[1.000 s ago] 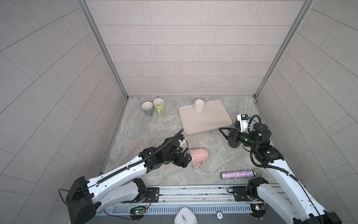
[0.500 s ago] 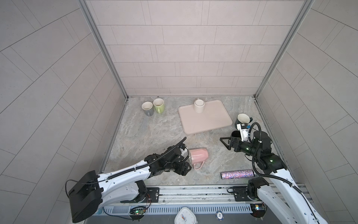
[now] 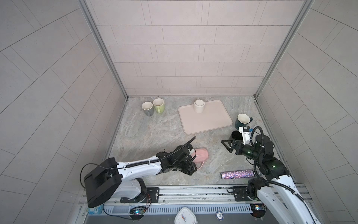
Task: Turn the mug right side up
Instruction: Rotate the mug at the center of the table.
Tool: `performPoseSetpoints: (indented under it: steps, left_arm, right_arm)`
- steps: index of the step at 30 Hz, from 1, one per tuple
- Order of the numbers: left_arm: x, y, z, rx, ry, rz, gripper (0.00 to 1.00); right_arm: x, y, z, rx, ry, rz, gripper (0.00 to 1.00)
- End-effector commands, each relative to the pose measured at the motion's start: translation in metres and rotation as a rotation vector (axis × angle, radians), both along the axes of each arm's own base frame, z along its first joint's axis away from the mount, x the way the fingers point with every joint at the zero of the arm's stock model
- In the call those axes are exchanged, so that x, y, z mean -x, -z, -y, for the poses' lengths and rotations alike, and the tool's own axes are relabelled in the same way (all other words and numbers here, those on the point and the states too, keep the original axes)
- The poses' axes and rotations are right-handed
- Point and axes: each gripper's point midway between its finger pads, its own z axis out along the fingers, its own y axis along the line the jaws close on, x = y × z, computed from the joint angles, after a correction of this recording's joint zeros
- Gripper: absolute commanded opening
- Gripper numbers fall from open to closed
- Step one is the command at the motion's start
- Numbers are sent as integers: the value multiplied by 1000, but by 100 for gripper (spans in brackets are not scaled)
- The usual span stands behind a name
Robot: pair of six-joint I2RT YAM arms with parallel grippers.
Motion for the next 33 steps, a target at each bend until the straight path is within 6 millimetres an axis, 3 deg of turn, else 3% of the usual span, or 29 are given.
performPoseSetpoints:
  steps: [1,8,14,26,33]
  left_arm:
    - [-8,-11,13,14,12,26,71]
    - [-25,-9,16,-58,-12,56,68]
    - [-44,-6,6,-112,-92,62,66]
    - [-90,-30,2,-240,-87,212,65]
    - [-107,-33,-4,-240,-125,212,65]
  right_arm:
    - [0,0,1,-1,9,0,97]
    - [-2,-2,2,-2,20,7,97]
    - [-2,-2,3,3,26,2,97]
    - [-3,1,4,7,36,-9,97]
    - [-3,0,5,14,36,-4,97]
